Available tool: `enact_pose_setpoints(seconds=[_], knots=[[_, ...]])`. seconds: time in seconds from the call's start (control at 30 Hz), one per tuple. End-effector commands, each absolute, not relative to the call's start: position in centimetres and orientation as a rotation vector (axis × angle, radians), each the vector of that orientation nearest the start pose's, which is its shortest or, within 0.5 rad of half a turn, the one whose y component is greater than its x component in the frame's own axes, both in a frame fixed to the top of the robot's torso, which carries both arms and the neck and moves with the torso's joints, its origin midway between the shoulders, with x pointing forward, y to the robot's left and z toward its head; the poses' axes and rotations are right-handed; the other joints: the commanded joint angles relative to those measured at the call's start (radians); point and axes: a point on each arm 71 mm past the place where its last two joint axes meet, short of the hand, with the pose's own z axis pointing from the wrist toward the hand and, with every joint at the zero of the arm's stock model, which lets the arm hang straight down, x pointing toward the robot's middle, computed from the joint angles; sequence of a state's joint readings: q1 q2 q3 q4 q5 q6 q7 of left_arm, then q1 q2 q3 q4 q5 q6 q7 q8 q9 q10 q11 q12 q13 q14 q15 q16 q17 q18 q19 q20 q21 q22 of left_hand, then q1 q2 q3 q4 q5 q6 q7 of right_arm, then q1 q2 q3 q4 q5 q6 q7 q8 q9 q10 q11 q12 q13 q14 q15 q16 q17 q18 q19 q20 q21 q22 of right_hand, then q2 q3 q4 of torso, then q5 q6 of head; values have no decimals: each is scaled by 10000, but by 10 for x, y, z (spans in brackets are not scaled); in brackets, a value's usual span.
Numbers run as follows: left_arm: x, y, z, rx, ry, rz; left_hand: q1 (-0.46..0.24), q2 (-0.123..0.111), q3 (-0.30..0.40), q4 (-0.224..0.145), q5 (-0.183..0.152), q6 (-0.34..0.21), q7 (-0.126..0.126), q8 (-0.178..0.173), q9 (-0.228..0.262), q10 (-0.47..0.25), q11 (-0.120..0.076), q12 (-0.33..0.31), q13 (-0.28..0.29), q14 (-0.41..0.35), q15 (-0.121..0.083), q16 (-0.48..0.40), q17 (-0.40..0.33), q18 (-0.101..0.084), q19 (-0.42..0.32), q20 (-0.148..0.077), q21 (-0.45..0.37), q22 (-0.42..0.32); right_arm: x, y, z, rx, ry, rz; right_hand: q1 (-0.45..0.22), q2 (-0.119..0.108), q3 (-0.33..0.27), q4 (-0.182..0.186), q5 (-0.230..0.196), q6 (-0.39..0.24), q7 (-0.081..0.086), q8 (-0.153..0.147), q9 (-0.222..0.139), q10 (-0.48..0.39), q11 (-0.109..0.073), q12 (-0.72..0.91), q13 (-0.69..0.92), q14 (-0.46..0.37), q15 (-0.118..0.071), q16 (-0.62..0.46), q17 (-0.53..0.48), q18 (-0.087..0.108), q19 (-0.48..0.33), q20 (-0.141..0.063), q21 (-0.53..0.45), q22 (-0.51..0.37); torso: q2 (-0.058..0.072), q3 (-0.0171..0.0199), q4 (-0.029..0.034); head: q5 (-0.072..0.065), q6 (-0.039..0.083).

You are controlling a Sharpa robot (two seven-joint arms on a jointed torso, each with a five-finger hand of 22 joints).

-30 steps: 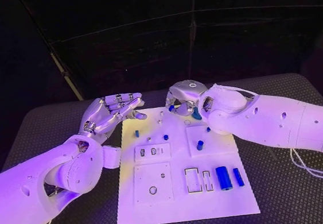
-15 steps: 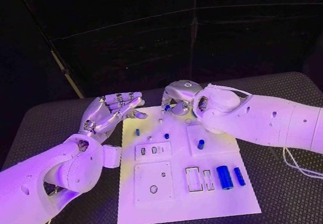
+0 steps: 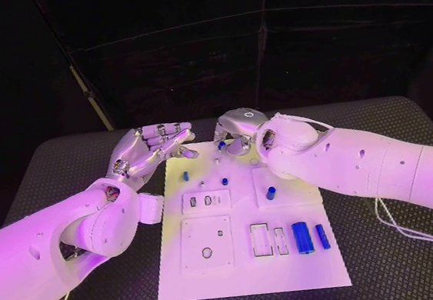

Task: Assemble the parts on the task board

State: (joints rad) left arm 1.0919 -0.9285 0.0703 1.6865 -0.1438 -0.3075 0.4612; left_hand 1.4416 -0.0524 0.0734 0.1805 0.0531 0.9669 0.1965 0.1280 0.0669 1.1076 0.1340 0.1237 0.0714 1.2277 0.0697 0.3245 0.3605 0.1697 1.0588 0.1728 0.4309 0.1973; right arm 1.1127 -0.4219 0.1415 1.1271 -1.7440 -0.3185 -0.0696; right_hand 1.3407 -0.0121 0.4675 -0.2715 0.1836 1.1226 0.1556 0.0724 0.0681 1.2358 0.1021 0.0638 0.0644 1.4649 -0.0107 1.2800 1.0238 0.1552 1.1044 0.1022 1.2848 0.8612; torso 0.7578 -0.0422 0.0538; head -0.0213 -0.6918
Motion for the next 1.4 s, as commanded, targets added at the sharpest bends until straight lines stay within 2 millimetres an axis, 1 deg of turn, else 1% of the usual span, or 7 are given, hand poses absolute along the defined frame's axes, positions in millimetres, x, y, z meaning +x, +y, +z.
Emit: enact_pose_setpoints(seconds=[0.03, 0.67, 0.9, 1.0, 1.1, 1.23, 1.4], knots=[[452, 200, -164, -9488, 13733, -16870, -5, 62, -3, -45, -36, 0, 72, -43, -9, -4, 40, -47, -3, -57, 0, -64, 11, 96, -59, 4, -58, -16, 543, -86, -186, -3132, 14889, 6343, 53, -2, 43, 20, 64, 1, 38, -38, -9, 170, -175, -13, 63, 226, 92, 44, -1, -133, -65, 21, 61, 6, -3, 1, -1, 13, -26], [453, 199, -164, -9497, 13780, -16888, 1, 61, -11, -57, -37, -3, 76, -56, -10, -13, 44, -61, -4, -61, 3, -75, 26, 98, -63, 8, -62, -18, 552, -84, -195, -3170, 15322, 5965, -67, -106, 120, 111, 23, -103, 41, -68, -18, -1, -151, -32, 35, 205, 120, 36, -73, -130, -95, 51, 62, -12, 8, -2, -9, 69, -28], [453, 199, -164, -9501, 13803, -16899, 1, 61, -11, -57, -37, -3, 76, -56, -10, -13, 44, -61, -4, -61, 3, -75, 26, 98, -63, 8, -62, -18, 553, -80, -197, -3240, 15471, 5959, -399, -405, 120, 323, 78, -604, 106, -122, -51, -711, -39, -46, -39, 113, 242, -102, -374, -86, -309, 149, -92, -308, 11, -7, -13, 62, -23], [453, 199, -164, -9506, 13813, -16890, -1, 64, -20, -63, -37, -6, 80, -68, -10, -19, 48, -73, -4, -66, 7, -87, 39, 98, -67, 12, -66, -21, 552, -80, -195, -3212, 15318, 6014, -610, -830, -313, 543, -158, -1571, 251, -107, -51, -2033, 192, 0, -26, -135, 425, -620, -1244, 118, -1068, 334, -774, -1489, 8, -10, -12, 62, -25], [453, 200, -164, -9510, 13816, -16878, -1, 64, -20, -63, -37, -6, 80, -68, -10, -19, 48, -73, -4, -66, 7, -87, 39, 98, -67, 12, -66, -21, 550, -83, -192, -3129, 15081, 6071, -444, -936, -886, 690, -219, -2348, 206, -76, -26, -2941, 275, 66, 4, -431, 489, -1213, -2142, 282, -1701, 415, -1448, -2546, 8, -6, -17, 80, -13], [453, 202, -164, -9523, 13810, -16833, -5, 64, -25, -64, -37, -8, 82, -74, -10, -23, 51, -79, -4, -69, 9, -93, 44, 98, -70, 14, -69, -22, 546, -92, -186, -2955, 14762, 6179, -228, -893, -1360, 843, -202, -2363, 229, -53, -2, -3097, 280, 229, 18, -416, 489, -1281, -2270, 287, -1652, 430, -1626, -2736, 8, 3, -30, 90, -5], [453, 204, -164, -9526, 13805, -16802, -7, 65, -27, -64, -37, -9, 83, -76, -11, -24, 52, -80, -4, -71, 10, -95, 46, 98, -70, 15, -69, -23, 536, -113, -177, -2520, 14433, 6428, -147, -829, -1695, 1019, -72, -2139, 271, 7, 23, -2673, 218, 632, 56, -293, 441, -1155, -2119, 261, -1429, 388, -1601, -2644, 4, 2, -48, 107, 16]])
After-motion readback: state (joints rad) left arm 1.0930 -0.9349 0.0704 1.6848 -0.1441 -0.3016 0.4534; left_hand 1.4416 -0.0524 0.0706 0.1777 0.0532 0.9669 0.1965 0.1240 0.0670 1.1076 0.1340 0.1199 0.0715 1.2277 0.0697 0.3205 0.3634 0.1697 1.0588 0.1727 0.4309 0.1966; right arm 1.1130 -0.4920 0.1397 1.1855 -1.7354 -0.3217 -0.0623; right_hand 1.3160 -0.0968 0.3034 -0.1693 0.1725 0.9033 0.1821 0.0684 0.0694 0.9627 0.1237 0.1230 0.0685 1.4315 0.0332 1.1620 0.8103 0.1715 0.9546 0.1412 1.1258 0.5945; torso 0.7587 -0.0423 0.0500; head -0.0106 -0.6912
